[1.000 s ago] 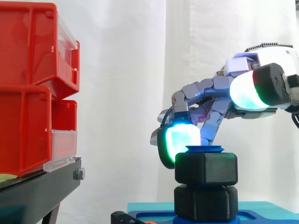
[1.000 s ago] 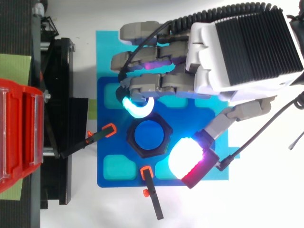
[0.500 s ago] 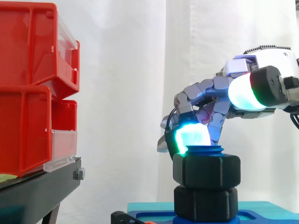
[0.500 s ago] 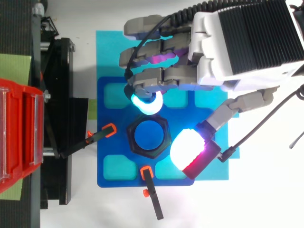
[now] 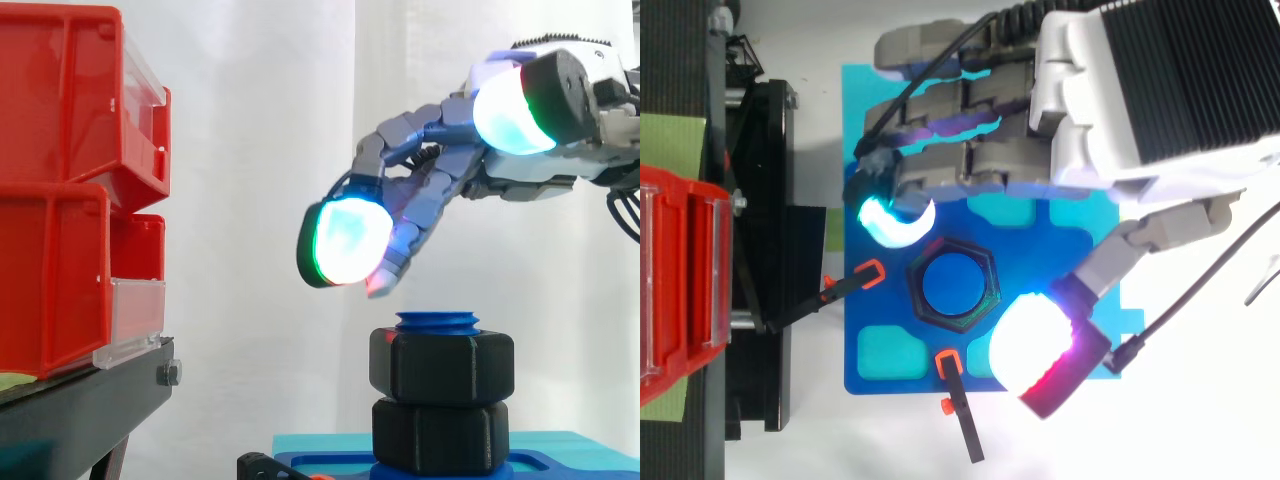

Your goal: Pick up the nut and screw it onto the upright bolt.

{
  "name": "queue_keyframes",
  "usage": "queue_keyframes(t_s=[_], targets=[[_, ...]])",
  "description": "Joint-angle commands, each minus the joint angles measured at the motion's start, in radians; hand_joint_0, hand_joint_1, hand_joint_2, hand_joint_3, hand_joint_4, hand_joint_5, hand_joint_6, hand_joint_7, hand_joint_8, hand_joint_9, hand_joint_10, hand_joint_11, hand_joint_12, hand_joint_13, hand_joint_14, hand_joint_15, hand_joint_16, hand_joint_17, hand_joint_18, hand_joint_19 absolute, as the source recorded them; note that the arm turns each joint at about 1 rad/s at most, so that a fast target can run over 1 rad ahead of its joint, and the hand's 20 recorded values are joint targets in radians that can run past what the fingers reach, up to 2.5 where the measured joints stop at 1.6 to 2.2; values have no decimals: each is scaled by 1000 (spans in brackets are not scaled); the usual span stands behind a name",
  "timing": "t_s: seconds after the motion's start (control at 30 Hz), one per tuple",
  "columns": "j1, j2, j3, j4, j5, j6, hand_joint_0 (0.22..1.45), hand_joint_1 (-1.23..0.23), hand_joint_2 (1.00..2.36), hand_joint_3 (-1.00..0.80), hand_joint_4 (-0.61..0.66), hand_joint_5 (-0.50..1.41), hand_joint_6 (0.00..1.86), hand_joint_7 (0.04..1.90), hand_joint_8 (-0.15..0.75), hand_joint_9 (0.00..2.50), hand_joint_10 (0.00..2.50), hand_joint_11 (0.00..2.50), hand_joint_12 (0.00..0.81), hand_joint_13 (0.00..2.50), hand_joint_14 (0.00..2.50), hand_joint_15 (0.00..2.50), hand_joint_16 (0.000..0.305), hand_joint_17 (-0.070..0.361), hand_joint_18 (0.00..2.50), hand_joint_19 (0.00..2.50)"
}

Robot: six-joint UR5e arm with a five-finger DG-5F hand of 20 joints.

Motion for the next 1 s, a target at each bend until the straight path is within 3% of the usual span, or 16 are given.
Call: queue_keyframes(t_s=[0.0,0.1,0.2,0.37,0.63,0.77,0.97], targets=[[14,-1,1,29,2,-3,486,-178,1000,-500,244,-141,502,715,254,803,0,0,292,394,0,0,35,78,76,0],[25,-14,-2,49,11,2,485,-173,1000,-500,244,-146,502,692,250,765,0,0,293,380,0,0,36,80,53,0],[29,-37,-2,72,20,4,483,-165,1000,-500,234,-151,502,677,249,756,0,0,295,362,0,0,36,82,49,0],[34,-43,-8,114,20,10,480,-151,1000,-500,221,-162,502,663,245,715,0,0,303,327,0,0,37,83,24,0],[37,-43,-24,77,20,10,477,-138,1000,-500,212,-171,501,659,245,679,0,0,314,293,0,0,38,86,0,0],[40,-43,-60,89,20,10,475,-133,1000,-500,218,-167,502,677,246,667,0,0,314,288,0,0,38,86,0,0],[46,-43,-63,109,39,16,475,-133,1000,-500,225,-161,502,698,255,670,0,0,314,287,0,0,38,86,0,0]])
